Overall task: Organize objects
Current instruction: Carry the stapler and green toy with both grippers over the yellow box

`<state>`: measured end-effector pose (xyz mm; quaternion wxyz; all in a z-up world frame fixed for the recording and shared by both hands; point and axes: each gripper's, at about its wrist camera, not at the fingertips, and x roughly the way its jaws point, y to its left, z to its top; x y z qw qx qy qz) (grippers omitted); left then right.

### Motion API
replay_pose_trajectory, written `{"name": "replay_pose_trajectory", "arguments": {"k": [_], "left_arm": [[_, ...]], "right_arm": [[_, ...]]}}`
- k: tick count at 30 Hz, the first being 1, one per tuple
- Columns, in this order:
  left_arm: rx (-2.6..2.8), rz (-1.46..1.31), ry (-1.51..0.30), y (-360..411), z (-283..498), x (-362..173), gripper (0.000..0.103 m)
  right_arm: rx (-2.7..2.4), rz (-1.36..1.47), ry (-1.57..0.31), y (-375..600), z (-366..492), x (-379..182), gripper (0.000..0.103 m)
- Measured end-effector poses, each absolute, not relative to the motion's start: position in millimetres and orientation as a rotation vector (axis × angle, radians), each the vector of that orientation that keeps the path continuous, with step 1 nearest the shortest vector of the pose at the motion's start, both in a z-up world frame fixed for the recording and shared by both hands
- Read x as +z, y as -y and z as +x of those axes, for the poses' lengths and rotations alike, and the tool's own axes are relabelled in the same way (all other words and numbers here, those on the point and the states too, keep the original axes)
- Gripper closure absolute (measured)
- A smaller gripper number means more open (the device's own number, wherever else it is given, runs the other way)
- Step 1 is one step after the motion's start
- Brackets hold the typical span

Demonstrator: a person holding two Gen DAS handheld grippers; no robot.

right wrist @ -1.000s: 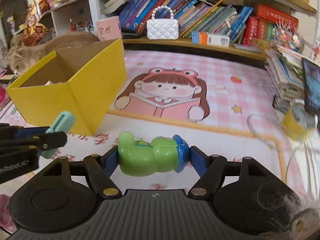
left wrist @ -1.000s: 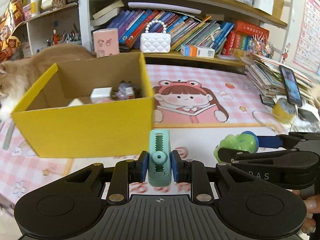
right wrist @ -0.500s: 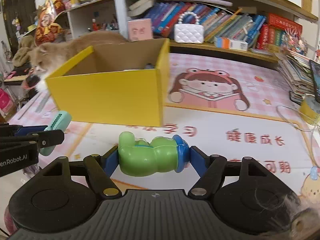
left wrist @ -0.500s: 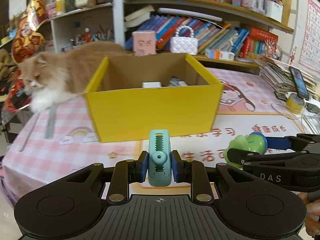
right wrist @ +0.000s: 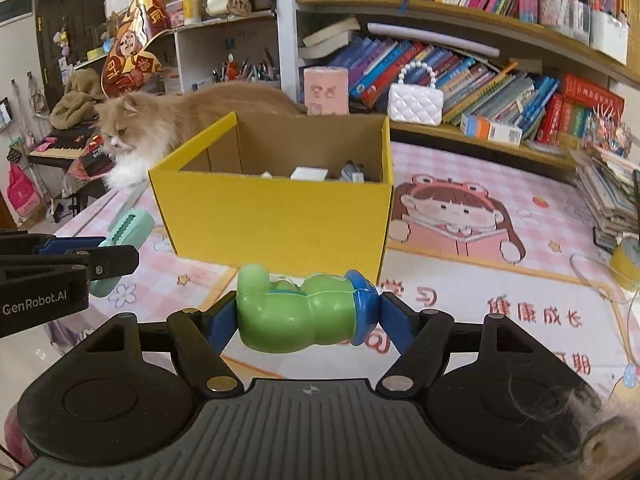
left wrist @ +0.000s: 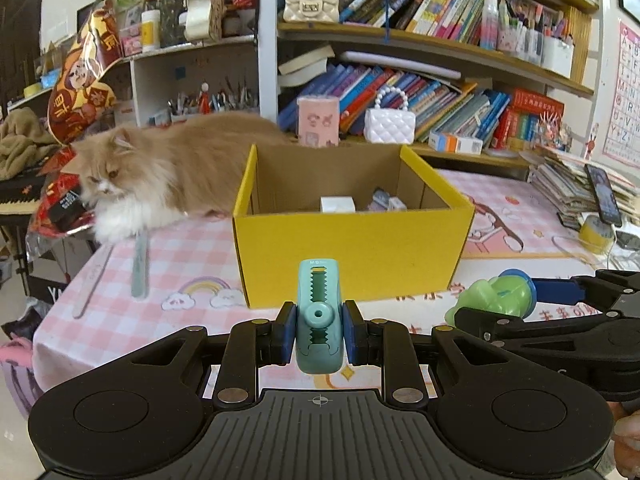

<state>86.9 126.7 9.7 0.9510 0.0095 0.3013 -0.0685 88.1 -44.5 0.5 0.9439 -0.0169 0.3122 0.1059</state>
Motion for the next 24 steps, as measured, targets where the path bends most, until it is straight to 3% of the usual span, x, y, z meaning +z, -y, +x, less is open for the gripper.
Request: {"name": "replay_pose_trajectory", "arguments": {"k": [16,24], "left_arm": [[-0.113,0.065,-0.505,-125.8,162.1,43.6,0.08],[-0.115,0.085,-0.596,-117.3,216.2,21.1,0.08]], "right_arm": [[0.183,-0.119,-0.465,31.0,164.6,47.6,0.031],[0.205,-0.229,-0.555,22.0,230.1,28.1,0.031]]}}
